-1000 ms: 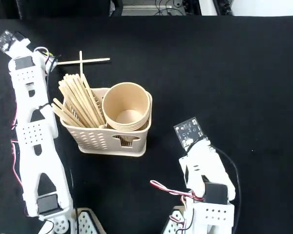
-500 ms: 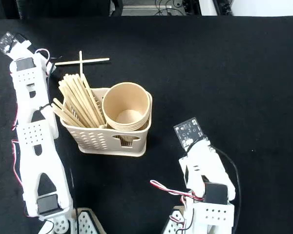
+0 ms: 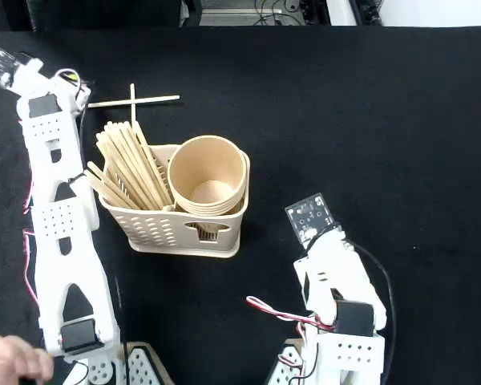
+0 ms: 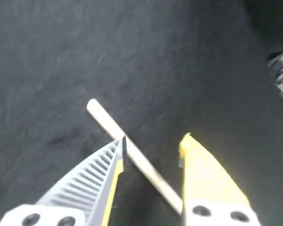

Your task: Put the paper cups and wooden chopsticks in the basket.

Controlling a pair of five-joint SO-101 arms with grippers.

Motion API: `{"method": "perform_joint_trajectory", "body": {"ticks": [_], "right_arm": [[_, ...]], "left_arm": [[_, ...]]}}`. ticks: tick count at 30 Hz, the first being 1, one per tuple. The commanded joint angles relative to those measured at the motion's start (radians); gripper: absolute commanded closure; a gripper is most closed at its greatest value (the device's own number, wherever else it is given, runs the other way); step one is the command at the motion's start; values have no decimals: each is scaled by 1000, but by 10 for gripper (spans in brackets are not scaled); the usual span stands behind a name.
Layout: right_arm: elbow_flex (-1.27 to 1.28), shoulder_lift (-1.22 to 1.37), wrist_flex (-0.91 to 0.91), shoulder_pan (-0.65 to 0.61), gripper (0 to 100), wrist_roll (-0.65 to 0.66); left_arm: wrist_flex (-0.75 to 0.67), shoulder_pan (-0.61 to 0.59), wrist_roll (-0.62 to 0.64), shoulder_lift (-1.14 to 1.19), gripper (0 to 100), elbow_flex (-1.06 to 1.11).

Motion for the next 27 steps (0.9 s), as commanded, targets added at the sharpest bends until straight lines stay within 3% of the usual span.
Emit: {"method": "perform_joint_trajectory", "body": {"ticks": [1,3,7,13,19,27], "right_arm": [[-2,-70,3,-11,985,8],[-2,-70,3,-11,985,8],[-2,-70,3,-11,985,8],[-2,-70,3,-9,985,8],[-2,-70,3,-8,985,8],[-2,-70,3,-8,985,8]], "left_arm": [[-83,15,6,-26,834,-27],[-118,27,-17,-17,848,42],[-146,41,-184,-18,891,137],[-123,45,-189,-9,899,162],[89,44,-193,-20,899,127],[494,-5,-213,-18,895,-154]]}}
